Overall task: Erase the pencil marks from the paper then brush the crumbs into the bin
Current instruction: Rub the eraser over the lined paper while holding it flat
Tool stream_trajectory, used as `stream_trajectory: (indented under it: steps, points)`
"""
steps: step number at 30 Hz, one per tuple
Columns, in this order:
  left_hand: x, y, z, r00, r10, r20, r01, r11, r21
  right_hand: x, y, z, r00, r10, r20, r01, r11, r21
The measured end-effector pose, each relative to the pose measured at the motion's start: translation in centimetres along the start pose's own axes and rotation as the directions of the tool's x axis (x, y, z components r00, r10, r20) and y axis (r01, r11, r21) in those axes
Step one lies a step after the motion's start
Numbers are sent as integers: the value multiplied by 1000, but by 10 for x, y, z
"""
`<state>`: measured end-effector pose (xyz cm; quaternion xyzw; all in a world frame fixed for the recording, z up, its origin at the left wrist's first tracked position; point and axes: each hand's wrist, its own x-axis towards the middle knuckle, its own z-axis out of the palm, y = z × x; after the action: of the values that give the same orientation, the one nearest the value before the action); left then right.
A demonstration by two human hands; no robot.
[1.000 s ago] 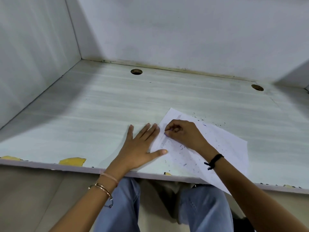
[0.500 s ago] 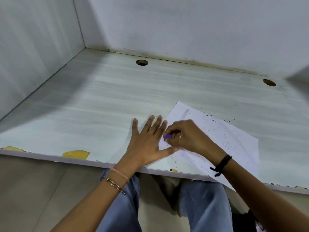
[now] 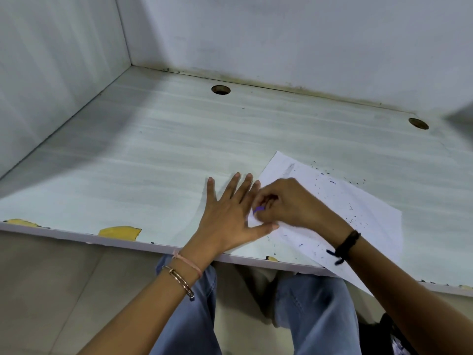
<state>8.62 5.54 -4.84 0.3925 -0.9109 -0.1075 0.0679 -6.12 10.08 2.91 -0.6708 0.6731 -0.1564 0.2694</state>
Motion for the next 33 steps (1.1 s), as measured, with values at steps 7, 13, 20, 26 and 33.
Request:
stream_trajectory:
  steps: [7, 13, 20, 26, 33]
  points:
    - [-1, -1, -1, 1000, -3, -1, 3, 1000, -12, 13, 8, -8, 988, 12, -153, -17, 999, -28]
    - [-2, 0, -1, 1000, -11, 1, 11, 1000, -12, 14, 18, -17, 993, 25, -119, -25, 1000, -4]
    - [-2, 1, -2, 1000, -6, 9, 6, 1000, -6, 4, 10, -5, 999, -46, 13, 46, 998, -42]
    - [-1, 1, -3, 1000, -9, 8, 9, 1000, -16, 9, 12, -5, 996, -69, -58, 66, 997, -51]
    - [-1, 0, -1, 1000, -10, 6, 10, 1000, -15, 20, 26, -18, 978, -28, -205, 16, 998, -59]
